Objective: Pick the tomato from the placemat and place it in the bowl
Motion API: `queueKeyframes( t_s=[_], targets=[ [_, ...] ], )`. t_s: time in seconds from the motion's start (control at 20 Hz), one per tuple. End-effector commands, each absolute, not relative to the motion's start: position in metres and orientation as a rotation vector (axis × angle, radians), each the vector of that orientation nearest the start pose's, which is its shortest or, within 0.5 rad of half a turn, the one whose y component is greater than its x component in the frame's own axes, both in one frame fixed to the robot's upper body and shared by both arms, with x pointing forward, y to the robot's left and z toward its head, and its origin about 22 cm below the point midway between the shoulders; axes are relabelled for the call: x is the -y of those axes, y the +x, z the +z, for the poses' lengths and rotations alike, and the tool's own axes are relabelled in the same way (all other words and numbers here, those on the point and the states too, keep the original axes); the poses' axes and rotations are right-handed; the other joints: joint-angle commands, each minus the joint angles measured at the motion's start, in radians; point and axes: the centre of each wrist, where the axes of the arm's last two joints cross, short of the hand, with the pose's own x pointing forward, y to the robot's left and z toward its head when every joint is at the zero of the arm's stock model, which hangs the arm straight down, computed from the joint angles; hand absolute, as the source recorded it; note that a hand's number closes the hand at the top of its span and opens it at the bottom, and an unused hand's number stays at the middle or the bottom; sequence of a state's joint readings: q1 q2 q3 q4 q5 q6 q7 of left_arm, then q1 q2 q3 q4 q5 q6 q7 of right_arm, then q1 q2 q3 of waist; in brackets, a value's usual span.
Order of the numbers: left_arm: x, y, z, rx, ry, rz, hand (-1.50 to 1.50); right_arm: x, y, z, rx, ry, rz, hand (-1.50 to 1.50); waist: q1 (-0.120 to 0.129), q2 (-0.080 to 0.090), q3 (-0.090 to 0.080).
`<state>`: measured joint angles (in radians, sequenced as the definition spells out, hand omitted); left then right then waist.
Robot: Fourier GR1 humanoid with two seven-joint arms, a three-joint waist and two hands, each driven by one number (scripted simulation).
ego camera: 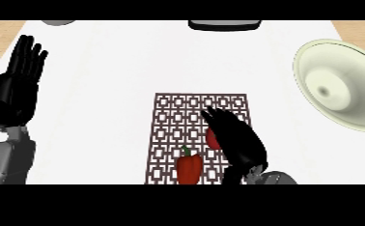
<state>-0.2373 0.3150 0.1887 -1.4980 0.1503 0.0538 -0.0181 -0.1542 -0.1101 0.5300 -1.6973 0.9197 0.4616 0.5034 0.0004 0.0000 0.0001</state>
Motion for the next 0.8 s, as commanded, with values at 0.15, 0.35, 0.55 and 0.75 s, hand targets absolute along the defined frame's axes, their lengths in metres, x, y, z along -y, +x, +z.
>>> queueKeyframes(
  t_s=[0.15, 0.35, 0.55, 0.75],
  targets=[
    [-0.329, 0.28, 0.07, 1.791, 0.248, 0.037, 0.0, 0.129, 0.25, 0.032, 1.081, -0.571, 1.369, -1.5, 0.003, 0.0, 0.0],
    [-0.332, 0.303, 0.082, 1.8, 0.258, 0.026, 0.0, 0.131, 0.253, 0.019, 1.037, -0.585, 1.362, -1.5, -0.002, 0.0, 0.0],
    [-0.347, 0.287, 0.078, 1.802, 0.225, 0.033, 0.0, 0.113, 0.254, -0.001, 1.048, -0.605, 1.384, -1.5, 0.003, 0.0, 0.0],
    [-0.34, 0.306, 0.085, 1.771, 0.247, 0.032, 0.0, 0.112, 0.266, 0.025, 1.196, -0.623, 1.384, 1.5, -0.001, 0.001, 0.0]
  ],
)
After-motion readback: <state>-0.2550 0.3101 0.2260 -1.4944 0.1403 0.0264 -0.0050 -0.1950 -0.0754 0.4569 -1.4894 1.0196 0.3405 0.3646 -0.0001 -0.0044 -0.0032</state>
